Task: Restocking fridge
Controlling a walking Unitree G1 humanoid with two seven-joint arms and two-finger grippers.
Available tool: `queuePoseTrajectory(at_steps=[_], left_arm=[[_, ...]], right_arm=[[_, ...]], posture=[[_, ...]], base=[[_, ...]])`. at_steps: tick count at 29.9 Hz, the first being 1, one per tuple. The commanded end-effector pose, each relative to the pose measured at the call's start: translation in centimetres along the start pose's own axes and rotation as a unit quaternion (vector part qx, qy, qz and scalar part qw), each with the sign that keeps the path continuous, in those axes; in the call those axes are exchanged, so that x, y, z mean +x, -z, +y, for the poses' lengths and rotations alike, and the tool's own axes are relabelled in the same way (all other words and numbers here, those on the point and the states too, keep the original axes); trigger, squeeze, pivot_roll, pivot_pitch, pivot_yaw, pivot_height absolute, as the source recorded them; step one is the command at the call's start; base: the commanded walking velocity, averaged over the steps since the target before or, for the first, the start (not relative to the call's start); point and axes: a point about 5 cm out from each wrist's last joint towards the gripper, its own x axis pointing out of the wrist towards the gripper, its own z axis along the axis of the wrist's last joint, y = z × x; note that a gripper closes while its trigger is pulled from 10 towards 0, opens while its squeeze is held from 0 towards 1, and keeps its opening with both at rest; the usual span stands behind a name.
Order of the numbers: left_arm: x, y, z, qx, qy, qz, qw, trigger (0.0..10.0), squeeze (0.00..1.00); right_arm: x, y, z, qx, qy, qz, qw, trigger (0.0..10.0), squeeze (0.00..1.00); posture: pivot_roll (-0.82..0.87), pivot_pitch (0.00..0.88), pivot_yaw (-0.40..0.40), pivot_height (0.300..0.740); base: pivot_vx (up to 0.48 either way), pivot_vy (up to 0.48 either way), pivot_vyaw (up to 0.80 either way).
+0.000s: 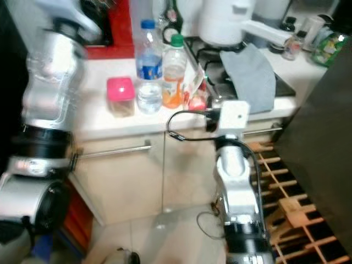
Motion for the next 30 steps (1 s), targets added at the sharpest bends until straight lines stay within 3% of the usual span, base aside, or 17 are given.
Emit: queuePoseTrajectory(at_steps=[1,3,7,12,15,22,23,25,28,30], left_arm=[[0.7,-0.3,-1.3,-0.027,0.031,-0.008,0.999,10.0,0.00],[1.4,0.6,-2.4,-0.066,0.067,0.024,0.995,10.0,0.00],[1.9,2.4,-3.5,-0.100,0.111,0.085,0.985,10.0,0.00],[1.5,5.8,-2.9,-0.131,0.070,0.181,0.972,10.0,0.00],[1.1,6.8,-2.9,-0.135,0.062,0.203,0.968,10.0,0.00],[1.4,6.9,-2.4,-0.114,0.039,0.200,0.972,10.0,0.00],[1.8,6.1,-1.8,-0.093,0.031,0.169,0.981,10.0,0.00],[1.8,5.6,-1.6,-0.098,0.030,0.148,0.984,10.0,0.00],[0.0,4.7,-1.3,-0.060,0.070,0.087,0.992,10.0,0.00],[-3.2,4.8,-0.5,-0.029,0.098,0.084,0.991,10.0,0.00]], right_arm=[[-0.2,-0.3,-0.4,-0.002,0.007,-0.002,1.000,10.0,0.00],[-0.3,-0.2,-0.3,0.007,0.008,0.005,1.000,10.0,0.00],[-0.4,-0.5,0.4,0.025,-0.012,0.005,1.000,10.0,0.00],[-1.1,-0.5,1.0,0.054,-0.038,0.007,0.998,10.0,0.00],[-1.3,-0.3,1.1,0.050,-0.038,0.013,0.998,10.0,0.00],[-1.2,-0.2,1.0,0.049,-0.037,0.019,0.998,10.0,0.00],[-1.3,-0.2,1.0,0.047,-0.038,0.018,0.998,10.0,0.00],[-1.5,-0.4,0.9,0.042,-0.038,0.015,0.998,10.0,0.00],[-2.4,-0.4,0.4,0.013,-0.038,0.010,0.999,10.0,0.00],[-3.2,-0.1,-0.5,-0.005,-0.030,0.016,0.999,10.0,0.00]], posture=[[-0.11,0.000,0.005,0.740],[-0.12,0.000,0.013,0.740],[-0.13,0.000,0.018,0.740],[-0.13,0.000,0.020,0.740],[-0.13,0.000,0.019,0.740],[-0.14,0.000,0.024,0.740],[-0.14,0.000,0.031,0.740],[-0.14,0.000,0.040,0.740],[-0.15,0.000,0.054,0.740],[-0.14,0.000,0.058,0.740]], base=[[0.000,0.000,0.00],[0.000,0.000,0.00],[0.000,0.000,0.00],[0.000,0.000,0.00],[0.000,0.000,0.00],[0.000,0.000,0.00],[0.000,0.000,0.00],[0.000,0.000,0.00],[0.000,0.000,0.00],[0.000,0.000,0.00]])
